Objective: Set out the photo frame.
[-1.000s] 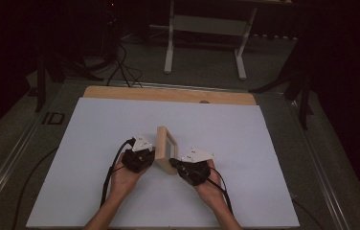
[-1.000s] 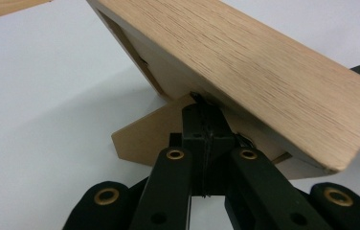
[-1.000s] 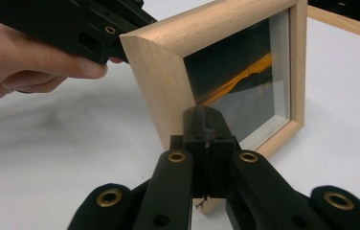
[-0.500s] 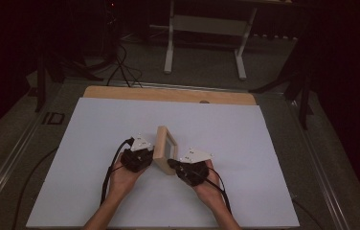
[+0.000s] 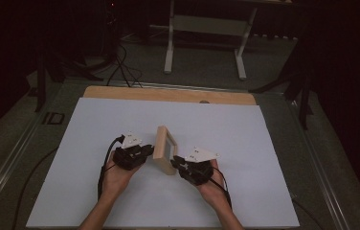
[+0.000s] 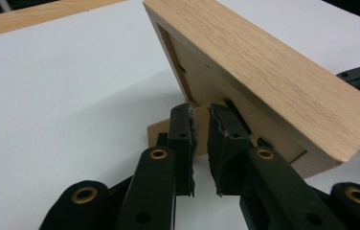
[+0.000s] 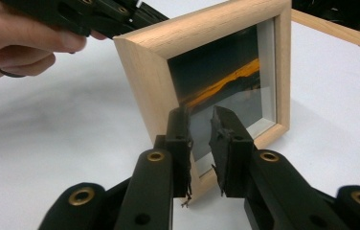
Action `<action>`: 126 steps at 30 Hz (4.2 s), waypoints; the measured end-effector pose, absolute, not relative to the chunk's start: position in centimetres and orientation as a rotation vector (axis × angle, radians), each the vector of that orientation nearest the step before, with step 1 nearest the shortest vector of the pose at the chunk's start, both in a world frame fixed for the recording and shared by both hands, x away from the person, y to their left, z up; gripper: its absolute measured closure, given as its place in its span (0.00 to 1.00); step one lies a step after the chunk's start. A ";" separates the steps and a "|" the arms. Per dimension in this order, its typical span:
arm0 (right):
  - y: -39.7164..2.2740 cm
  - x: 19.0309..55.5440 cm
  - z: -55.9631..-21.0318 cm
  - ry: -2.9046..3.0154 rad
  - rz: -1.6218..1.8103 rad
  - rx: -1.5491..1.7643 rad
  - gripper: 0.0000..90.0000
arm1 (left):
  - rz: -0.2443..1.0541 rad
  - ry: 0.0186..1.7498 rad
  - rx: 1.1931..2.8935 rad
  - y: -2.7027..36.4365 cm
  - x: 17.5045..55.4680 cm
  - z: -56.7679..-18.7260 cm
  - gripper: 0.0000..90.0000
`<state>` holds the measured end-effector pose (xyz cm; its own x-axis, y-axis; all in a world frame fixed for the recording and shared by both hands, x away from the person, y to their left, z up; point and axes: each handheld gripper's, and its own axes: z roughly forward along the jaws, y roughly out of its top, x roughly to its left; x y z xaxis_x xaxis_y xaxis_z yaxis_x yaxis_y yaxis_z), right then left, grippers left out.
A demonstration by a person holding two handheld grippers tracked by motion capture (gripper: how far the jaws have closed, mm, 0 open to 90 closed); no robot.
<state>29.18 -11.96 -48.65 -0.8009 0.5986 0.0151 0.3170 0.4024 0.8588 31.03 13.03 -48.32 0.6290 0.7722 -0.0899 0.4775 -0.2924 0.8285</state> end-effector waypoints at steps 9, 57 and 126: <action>-12.3 29.3 -48.6 2.355 1.355 0.817 0.80 | 0.428 0.991 1.917 13.8 30.5 -47.3 0.80; -13.9 29.6 -48.0 2.293 1.378 0.873 0.75 | 0.423 0.954 1.881 11.4 28.2 -44.2 0.39; -15.5 29.9 -46.8 2.207 1.415 0.907 0.72 | 0.327 1.063 1.904 10.1 29.9 -46.9 0.59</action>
